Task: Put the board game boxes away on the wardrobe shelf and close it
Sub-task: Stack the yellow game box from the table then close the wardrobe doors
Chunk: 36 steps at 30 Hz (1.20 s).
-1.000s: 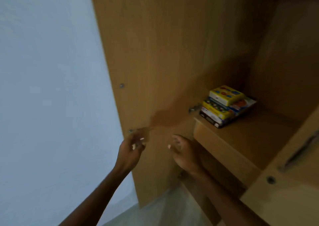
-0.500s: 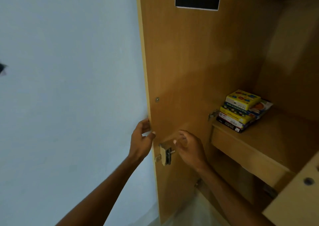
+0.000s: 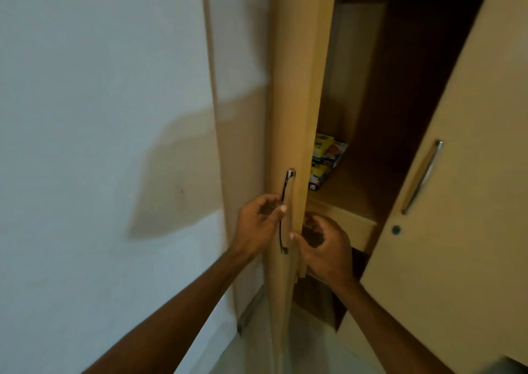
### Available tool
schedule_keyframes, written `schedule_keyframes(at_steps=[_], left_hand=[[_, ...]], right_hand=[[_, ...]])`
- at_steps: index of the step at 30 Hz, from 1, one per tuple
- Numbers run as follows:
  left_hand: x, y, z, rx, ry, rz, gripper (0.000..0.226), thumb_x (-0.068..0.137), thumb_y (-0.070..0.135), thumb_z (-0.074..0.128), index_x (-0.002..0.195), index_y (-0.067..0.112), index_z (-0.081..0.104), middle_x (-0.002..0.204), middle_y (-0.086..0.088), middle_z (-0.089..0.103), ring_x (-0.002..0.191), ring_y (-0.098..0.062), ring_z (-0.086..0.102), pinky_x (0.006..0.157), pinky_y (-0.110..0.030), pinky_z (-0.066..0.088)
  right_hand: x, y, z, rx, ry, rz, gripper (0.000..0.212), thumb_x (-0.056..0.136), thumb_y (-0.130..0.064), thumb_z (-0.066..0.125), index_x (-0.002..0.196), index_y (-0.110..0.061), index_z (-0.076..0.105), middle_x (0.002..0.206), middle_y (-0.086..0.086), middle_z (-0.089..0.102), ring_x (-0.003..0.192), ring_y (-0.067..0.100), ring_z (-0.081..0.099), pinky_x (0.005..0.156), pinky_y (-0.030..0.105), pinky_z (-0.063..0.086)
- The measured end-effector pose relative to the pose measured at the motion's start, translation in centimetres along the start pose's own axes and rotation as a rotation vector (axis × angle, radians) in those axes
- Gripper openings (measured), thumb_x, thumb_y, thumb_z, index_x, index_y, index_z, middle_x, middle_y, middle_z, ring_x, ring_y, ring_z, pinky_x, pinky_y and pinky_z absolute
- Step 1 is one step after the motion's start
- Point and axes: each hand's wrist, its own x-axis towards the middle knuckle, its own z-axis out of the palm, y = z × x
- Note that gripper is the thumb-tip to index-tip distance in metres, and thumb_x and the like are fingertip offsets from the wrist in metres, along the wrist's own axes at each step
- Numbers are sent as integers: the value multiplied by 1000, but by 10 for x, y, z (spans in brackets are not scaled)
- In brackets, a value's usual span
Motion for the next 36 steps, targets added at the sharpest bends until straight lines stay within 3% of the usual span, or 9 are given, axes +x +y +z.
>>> schedule_keyframes(at_steps=[4, 8, 11, 15, 19, 24, 27, 32, 36], left_hand=[[19, 6, 48, -80, -121, 31, 14, 86, 11, 69, 97, 18, 72, 94, -5, 74, 89, -21, 70, 82, -42, 59], [35, 8, 91, -111, -171, 30, 19, 82, 13, 74, 100, 15, 74, 92, -1, 76, 86, -16, 72, 79, -39, 60], [50, 8, 121, -150, -218, 11, 18, 81, 11, 75, 99, 10, 73, 88, -2, 75, 82, -16, 72, 75, -35, 60], [68, 10, 158, -197, -265, -21, 18, 83, 8, 73, 100, 6, 71, 90, -5, 75, 83, -15, 72, 74, -26, 58], [90, 2, 189, -207, -311, -33, 18, 87, 6, 68, 103, 11, 72, 93, -6, 76, 89, -18, 72, 81, -32, 59], [124, -6, 232, -221, -298, -68, 17, 86, 5, 69, 95, 19, 73, 88, -7, 75, 84, -16, 70, 80, -35, 58], [139, -6, 254, -218, -292, -65, 24, 88, 0, 65, 93, 23, 70, 87, -4, 73, 83, -13, 68, 79, -28, 56], [160, -7, 279, -186, -314, -47, 38, 89, -10, 55, 101, 23, 69, 96, 0, 73, 91, -11, 68, 80, -19, 54], [171, -13, 288, -188, -329, -63, 43, 87, -13, 53, 106, 22, 69, 103, -4, 73, 100, -17, 68, 80, -22, 55]], right_hand=[[2, 25, -39, -172, 147, 36, 58, 69, -61, 72, 117, -30, 63, 105, -15, 65, 94, 3, 59, 74, 20, 48], [15, 45, -72, -344, 259, 63, 60, 69, -63, 70, 117, -28, 62, 104, -10, 67, 94, 10, 61, 70, 24, 49], [28, 62, -91, -462, 294, 72, 68, 70, -65, 66, 124, -24, 58, 113, -3, 66, 105, 19, 61, 81, 36, 52], [53, 80, -117, -658, 358, 74, 85, 70, -69, 60, 139, -22, 43, 135, 3, 53, 123, 23, 47, 93, 43, 45], [79, 97, -134, -756, 431, 106, 96, 70, -72, 56, 144, -14, 35, 147, 13, 37, 134, 31, 34, 100, 51, 37], [118, 123, -148, -862, 429, 176, 109, 72, -75, 50, 151, -7, 19, 157, 24, 15, 145, 44, 12, 107, 64, 24], [142, 134, -157, -901, 396, 204, 119, 69, -76, 55, 153, -6, 8, 159, 27, 3, 146, 48, 0, 107, 72, 15], [171, 153, -170, -868, 379, 212, 127, 63, -74, 63, 152, -5, 5, 158, 28, 2, 145, 48, 0, 105, 76, 12], [182, 166, -168, -838, 365, 205, 125, 67, -75, 60, 152, -7, 0, 159, 27, 0, 145, 48, -2, 105, 77, 8]])
